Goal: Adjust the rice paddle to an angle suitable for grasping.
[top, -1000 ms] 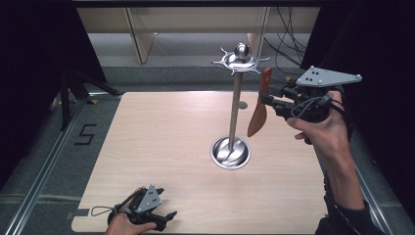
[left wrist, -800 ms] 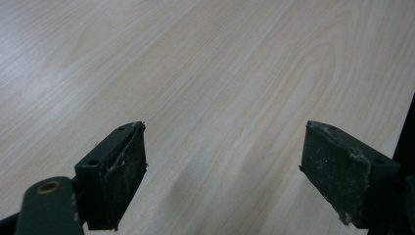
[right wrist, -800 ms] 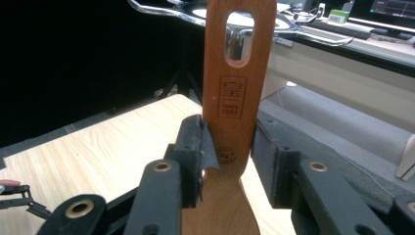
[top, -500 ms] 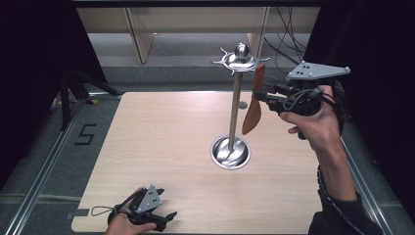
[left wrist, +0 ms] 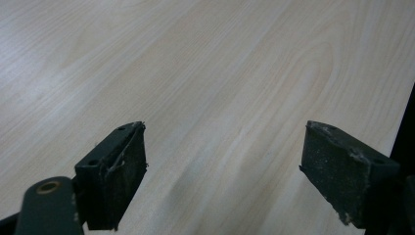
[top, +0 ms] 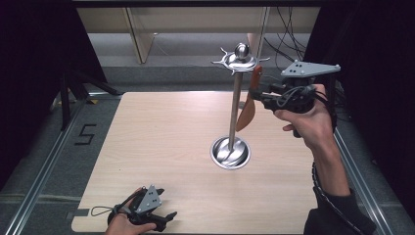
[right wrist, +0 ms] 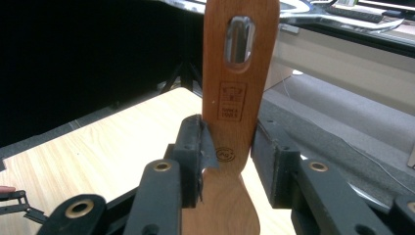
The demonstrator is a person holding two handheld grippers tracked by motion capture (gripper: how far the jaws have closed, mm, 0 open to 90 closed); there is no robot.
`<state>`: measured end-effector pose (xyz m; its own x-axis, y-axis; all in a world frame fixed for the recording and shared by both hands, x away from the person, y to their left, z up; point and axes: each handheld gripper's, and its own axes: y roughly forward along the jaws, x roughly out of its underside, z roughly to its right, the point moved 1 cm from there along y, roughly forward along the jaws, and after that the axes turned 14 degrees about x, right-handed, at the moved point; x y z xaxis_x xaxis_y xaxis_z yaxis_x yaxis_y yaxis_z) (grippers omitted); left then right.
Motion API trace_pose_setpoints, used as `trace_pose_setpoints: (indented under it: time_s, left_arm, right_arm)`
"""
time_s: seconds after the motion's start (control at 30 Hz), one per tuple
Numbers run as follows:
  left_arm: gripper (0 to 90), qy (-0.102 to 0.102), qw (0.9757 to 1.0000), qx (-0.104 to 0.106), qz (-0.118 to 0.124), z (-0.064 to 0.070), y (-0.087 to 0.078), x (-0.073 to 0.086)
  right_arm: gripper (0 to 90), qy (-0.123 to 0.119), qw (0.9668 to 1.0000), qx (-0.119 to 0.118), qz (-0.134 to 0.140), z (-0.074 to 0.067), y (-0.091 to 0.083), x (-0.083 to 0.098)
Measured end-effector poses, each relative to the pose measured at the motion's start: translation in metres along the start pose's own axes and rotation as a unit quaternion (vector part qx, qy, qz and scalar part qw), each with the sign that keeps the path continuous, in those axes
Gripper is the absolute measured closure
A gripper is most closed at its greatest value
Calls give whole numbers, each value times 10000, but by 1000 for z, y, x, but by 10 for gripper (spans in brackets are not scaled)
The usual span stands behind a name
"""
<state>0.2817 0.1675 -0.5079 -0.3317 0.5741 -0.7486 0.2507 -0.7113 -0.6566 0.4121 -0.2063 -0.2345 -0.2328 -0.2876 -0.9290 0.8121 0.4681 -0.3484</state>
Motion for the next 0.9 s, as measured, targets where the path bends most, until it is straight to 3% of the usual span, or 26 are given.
trace_pose_setpoints:
  time_s: [0.03,0.17,0.5,0.63,0.67,0.77,0.9]
  left_arm:
    - [162,2,10000,-37,22,0,0,0]
    - [162,-12,10000,-7,29,0,1,0]
    - [161,20,10000,-64,-17,0,0,0]
    - [160,-14,10000,-51,30,0,0,0]
    - [160,-24,10000,-2,10,-1,0,0]
    - [158,-25,10000,-28,33,-1,0,0]
    - [156,-70,10000,-38,24,0,0,0]
  right_arm:
    - [664,38,9999,-104,-4,0,0,0]
    - [663,-18,10000,-39,22,1,-1,2]
    - [661,191,9995,-131,220,1,-8,11]
    - [627,293,9989,-188,325,4,-13,14]
    - [578,412,9979,-197,451,5,-18,18]
    - [525,313,9978,-86,570,2,-27,25]
    - [490,310,9981,132,518,2,-33,37]
